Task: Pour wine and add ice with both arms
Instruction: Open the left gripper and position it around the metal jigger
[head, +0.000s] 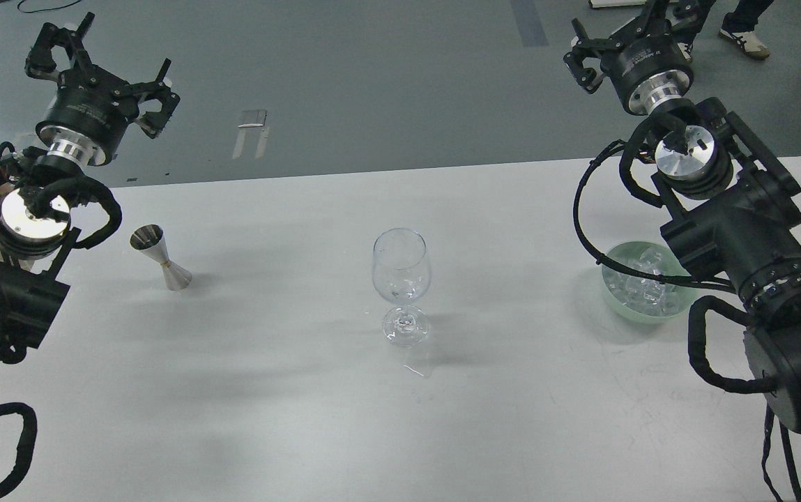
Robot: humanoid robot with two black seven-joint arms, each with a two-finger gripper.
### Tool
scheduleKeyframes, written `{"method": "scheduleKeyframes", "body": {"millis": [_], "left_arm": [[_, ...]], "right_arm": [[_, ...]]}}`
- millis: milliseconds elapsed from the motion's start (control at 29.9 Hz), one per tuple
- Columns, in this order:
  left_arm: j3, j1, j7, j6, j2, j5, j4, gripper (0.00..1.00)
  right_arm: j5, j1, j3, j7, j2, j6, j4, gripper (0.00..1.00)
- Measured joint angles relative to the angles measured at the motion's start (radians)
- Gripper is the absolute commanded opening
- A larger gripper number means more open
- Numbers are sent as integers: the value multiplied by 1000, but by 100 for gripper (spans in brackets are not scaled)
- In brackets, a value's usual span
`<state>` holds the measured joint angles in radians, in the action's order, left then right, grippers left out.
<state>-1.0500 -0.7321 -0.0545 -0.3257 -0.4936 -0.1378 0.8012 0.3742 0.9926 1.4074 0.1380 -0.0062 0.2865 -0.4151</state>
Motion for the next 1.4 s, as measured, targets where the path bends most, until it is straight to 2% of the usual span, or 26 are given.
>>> {"method": "scheduleKeyframes", "body": {"millis": [301,535,668,936,1237,1404], "left_arm": [[-44,158,4,14,-55,-21,120,98],[-47,220,0,4,-104,-28,180,97],[-46,256,23,-18,-151,-29,240,97],[-50,283,103,-26,-158,-30,256,97],[-81,351,156,9,-163,-60,263,95],[-113,369,162,30,-161,-72,330,95]], "right_arm": [[0,-3,-1,0,1,0,-2,100],[0,-14,-2,0,1,0,-3,100],[0,-15,-2,0,3,0,-4,100],[0,-21,-2,0,1,0,-4,100],[0,-26,-2,0,0,0,-4,100],[0,-28,-1,0,3,1,-4,100]]}}
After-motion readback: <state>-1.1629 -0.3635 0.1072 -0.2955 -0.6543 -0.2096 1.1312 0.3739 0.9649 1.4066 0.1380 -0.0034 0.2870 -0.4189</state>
